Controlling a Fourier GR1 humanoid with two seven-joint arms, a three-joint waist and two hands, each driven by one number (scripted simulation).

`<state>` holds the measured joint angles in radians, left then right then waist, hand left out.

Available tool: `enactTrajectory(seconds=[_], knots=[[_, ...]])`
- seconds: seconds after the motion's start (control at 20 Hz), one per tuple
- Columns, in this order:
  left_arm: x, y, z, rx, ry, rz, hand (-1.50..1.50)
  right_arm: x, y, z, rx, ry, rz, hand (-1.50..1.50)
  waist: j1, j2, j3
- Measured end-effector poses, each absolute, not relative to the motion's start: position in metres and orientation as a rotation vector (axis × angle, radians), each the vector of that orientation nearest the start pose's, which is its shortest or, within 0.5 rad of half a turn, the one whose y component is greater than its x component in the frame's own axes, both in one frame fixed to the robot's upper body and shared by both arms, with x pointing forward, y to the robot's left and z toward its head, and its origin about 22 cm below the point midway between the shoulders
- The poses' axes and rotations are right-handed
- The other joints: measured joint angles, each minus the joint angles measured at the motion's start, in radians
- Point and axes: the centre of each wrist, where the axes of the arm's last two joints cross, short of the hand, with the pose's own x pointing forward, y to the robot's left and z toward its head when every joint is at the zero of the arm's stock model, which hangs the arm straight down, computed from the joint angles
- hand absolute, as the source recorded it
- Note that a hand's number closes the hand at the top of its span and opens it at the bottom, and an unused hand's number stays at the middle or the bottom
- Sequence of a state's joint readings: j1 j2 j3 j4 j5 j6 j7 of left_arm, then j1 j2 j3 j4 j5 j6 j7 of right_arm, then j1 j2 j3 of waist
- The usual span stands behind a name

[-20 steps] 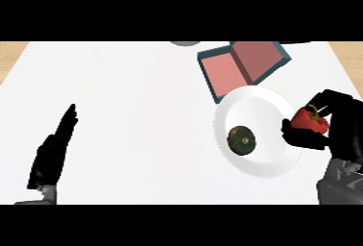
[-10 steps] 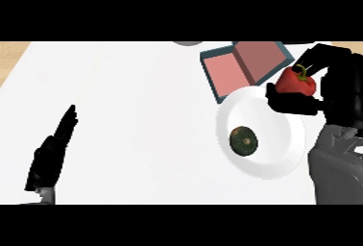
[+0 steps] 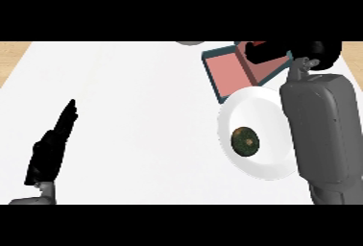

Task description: Pick the bell pepper from the plate and place it in the cardboard box

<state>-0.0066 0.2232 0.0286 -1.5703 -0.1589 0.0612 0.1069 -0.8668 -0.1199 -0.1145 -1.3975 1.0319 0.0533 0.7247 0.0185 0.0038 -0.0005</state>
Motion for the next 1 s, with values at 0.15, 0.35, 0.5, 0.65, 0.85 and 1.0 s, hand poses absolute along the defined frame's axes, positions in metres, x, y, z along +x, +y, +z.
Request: enactTrajectory(seconds=[0.15,0.35,0.5,0.65,0.85,1.0], knots=[[0.248,0.285,0.018,0.377,-1.463,-0.208,0.00,0.402,-0.163,0.220,-1.104,-1.381,0.400,1.50,0.003,0.002,0.000],[0.247,0.282,0.014,0.369,-1.464,-0.216,0.00,0.430,-0.161,0.205,-1.070,-1.324,0.424,1.50,0.010,0.005,0.000],[0.246,0.281,0.016,0.359,-1.465,-0.226,0.00,0.446,-0.162,0.189,-1.058,-1.275,0.438,1.50,0.018,0.008,0.000],[0.251,0.281,0.015,0.356,-1.469,-0.229,0.00,0.457,-0.158,0.176,-1.043,-1.225,0.429,-1.50,0.022,0.011,0.000],[0.251,0.277,0.016,0.346,-1.478,-0.230,0.00,0.466,-0.163,0.159,-1.012,-1.190,0.369,-1.50,0.032,0.015,0.001],[0.251,0.273,0.017,0.347,-1.479,-0.233,0.00,0.469,-0.170,0.146,-0.998,-1.195,0.349,-1.50,0.035,0.016,0.001]])
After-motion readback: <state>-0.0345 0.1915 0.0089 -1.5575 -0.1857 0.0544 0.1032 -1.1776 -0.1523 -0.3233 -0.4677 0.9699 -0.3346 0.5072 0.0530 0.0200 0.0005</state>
